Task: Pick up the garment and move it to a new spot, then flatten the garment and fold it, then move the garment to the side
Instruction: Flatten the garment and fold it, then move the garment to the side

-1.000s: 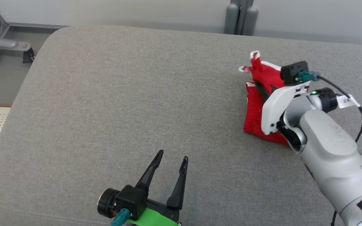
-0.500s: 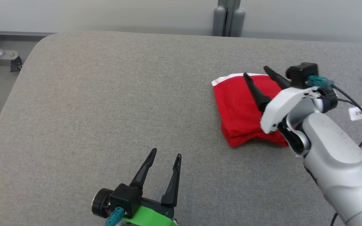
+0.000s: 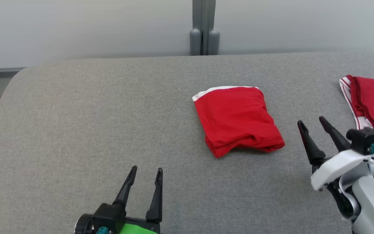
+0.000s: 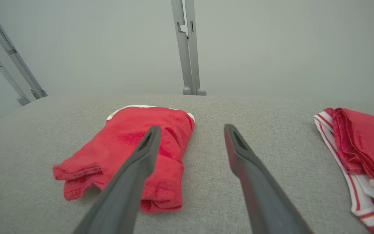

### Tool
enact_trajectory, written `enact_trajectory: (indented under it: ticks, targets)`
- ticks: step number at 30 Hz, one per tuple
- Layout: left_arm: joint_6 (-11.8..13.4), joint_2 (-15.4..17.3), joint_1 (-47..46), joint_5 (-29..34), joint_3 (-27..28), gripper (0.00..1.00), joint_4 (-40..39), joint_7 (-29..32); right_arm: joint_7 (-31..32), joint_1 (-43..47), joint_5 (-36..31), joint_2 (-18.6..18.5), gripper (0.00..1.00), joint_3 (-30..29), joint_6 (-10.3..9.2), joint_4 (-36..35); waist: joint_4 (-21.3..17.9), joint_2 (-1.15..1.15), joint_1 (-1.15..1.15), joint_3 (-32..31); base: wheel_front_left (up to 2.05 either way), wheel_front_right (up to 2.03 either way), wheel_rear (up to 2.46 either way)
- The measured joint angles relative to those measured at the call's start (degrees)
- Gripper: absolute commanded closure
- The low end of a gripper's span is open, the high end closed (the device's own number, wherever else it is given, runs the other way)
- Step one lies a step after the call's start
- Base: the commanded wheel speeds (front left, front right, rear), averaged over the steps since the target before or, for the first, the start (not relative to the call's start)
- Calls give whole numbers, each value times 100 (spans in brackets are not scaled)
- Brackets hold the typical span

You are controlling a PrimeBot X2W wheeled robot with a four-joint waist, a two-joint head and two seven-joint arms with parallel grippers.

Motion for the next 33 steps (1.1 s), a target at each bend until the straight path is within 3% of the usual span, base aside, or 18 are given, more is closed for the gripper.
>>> enact_trajectory:
  ticks: [9, 17, 33]
  targets:
    - [100, 0, 507, 37, 771, 0, -248, 0, -148, 1065, -790, 517, 0, -673, 0, -738, -489, 0, 0, -313, 0, 0, 0]
    - [152, 1, 884, 109, 1170, 0, -478, 0, -149, 2003, -1414, 988, 0, -1201, 1, -1548, -693, 0, 0, -617, 0, 0, 0]
    - [286, 0, 1433, 196, 1371, 0, -305, 0, -149, 2473, -1541, 1072, 0, -1112, 1, -1748, -670, 0, 0, -956, 0, 0, 0]
